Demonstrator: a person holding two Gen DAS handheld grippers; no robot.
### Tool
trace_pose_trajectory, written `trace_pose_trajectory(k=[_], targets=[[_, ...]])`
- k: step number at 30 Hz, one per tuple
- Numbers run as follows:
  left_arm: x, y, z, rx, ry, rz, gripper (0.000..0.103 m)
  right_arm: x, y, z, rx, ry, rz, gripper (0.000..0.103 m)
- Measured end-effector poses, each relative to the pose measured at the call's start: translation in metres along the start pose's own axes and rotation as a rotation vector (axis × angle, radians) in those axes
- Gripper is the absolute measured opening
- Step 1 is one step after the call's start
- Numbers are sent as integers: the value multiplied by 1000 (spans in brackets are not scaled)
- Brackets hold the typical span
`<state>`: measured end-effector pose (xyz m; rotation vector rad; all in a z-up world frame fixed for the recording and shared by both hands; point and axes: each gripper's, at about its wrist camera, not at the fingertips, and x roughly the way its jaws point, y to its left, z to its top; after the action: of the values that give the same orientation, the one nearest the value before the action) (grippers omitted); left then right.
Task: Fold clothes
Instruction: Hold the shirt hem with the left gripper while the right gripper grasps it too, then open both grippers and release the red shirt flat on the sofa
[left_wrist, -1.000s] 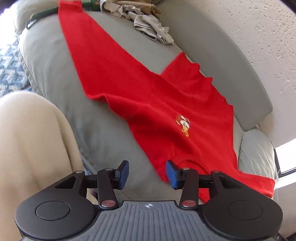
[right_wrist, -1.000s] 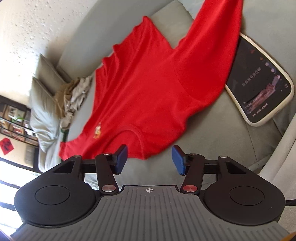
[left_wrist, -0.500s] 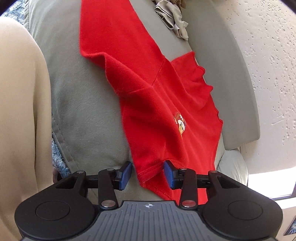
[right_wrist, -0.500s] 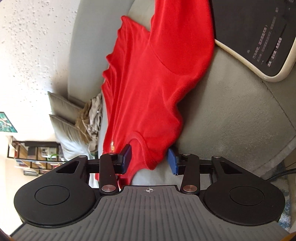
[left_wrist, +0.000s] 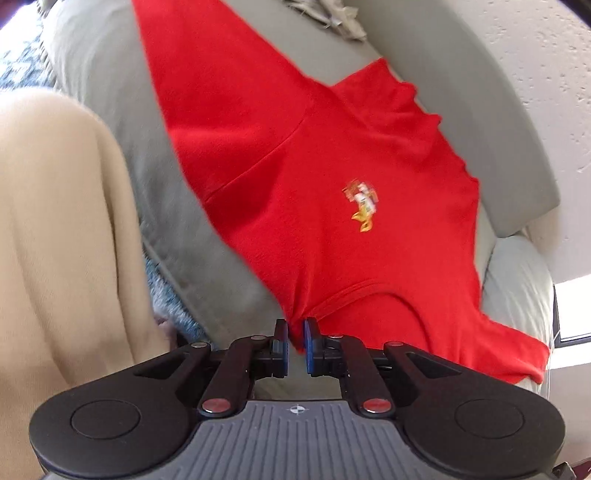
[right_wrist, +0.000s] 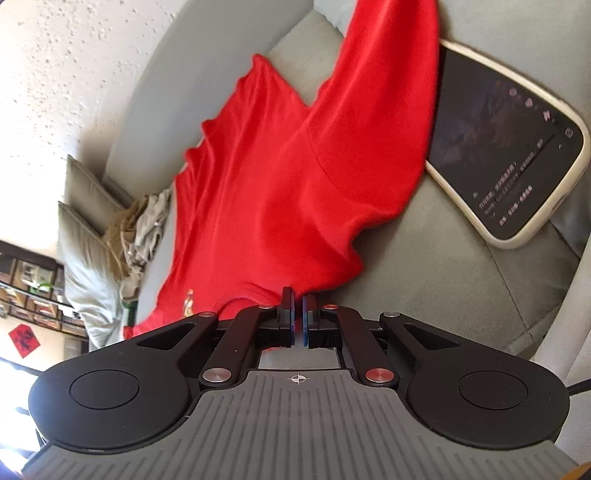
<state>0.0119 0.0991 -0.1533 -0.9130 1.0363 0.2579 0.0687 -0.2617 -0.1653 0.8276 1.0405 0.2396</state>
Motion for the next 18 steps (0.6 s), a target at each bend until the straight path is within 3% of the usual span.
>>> trace_pose_trajectory(k=[2,4,5,6,9,11,13,14,15,18], targets=[[-1,7,1,-10,43,23,30,-2,-1,-1,-4,43,-9,10],[-8,5,-1,43,40,73,32,-9,3,-6,-42,68,-29,29],[-14,2,-3,80,18,75,34,-15,7,-9,-75,74,-44,52],[-19,-1,-4,116,-4,78,34,-21,12,-13,-112,77,-61,63],[-35,-10,-10,229,-76,83,35,-32,41,-30,-322,15,-105,63],[-38,-26,-10,328,-164,89,34,-30,60,-38,-462,-30,-127,61],[-39,-46,-11,428,-255,110,35,-22,78,-44,-600,-78,-154,52],[-39,-54,-11,479,-295,118,36,-18,86,-48,-669,-103,-167,33],[-37,-62,-11,534,-323,126,38,-14,94,-50,-735,-125,-181,22],[-20,-80,-5,666,-342,201,45,4,102,-43,-811,-149,-284,24]])
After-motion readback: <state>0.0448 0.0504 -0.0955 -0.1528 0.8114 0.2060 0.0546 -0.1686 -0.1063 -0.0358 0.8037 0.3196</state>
